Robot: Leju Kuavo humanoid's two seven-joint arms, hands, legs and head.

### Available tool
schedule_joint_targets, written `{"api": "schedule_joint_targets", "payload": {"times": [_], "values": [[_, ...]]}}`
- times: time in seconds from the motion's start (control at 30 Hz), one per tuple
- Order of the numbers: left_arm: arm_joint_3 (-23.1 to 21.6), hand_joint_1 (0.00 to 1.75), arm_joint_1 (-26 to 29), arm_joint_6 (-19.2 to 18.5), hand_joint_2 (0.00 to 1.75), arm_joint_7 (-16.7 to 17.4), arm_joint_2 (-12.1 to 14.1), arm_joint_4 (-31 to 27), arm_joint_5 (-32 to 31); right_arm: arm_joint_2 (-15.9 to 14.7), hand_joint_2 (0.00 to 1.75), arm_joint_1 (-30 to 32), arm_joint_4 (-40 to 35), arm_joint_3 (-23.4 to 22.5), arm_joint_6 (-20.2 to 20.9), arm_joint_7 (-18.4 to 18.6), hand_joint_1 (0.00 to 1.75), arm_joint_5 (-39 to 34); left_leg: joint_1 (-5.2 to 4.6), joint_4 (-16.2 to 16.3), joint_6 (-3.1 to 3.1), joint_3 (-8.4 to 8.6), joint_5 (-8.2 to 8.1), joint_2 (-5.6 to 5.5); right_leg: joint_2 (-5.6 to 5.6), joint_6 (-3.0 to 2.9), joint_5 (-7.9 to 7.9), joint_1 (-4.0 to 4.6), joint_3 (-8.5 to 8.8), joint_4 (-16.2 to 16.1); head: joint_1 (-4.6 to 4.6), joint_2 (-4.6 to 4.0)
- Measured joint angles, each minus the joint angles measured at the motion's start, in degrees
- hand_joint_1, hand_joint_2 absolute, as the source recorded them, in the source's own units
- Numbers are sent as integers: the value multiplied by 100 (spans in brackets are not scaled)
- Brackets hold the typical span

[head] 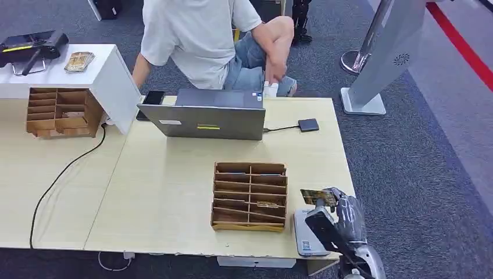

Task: Pass the card to the sensor for recognition and then transmit it.

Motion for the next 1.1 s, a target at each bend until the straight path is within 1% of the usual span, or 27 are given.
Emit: {"api": "schedule_joint_targets", "payload": {"times": [0.3,0.47,0.67,0.97,1.1], "values": [[0,0,0,0,0,7,-7,2,0,-114,175,0,136,-66,370,140,175,-267,0,0,0,0,0,0,0,0,0,0,0,0,0,0],[0,0,0,0,0,28,-7,2,0,-258,175,0,221,-63,573,236,175,-361,-2,0,0,0,0,0,0,0,0,-1,0,0,0,0],[0,0,-2,0,0,44,-4,4,0,-411,175,0,280,-66,706,306,175,-424,-4,0,0,0,0,0,0,0,0,-3,0,0,2,0],[0,0,-16,0,0,83,-4,31,0,-736,175,7,306,-55,1062,516,175,-566,-5,1,1,1,0,1,1,0,0,-4,0,0,2,0],[0,0,-23,0,0,118,-2,41,0,-863,175,6,306,-35,1152,577,175,-601,-5,0,1,2,0,1,1,0,0,-4,1,0,0,0]]}}
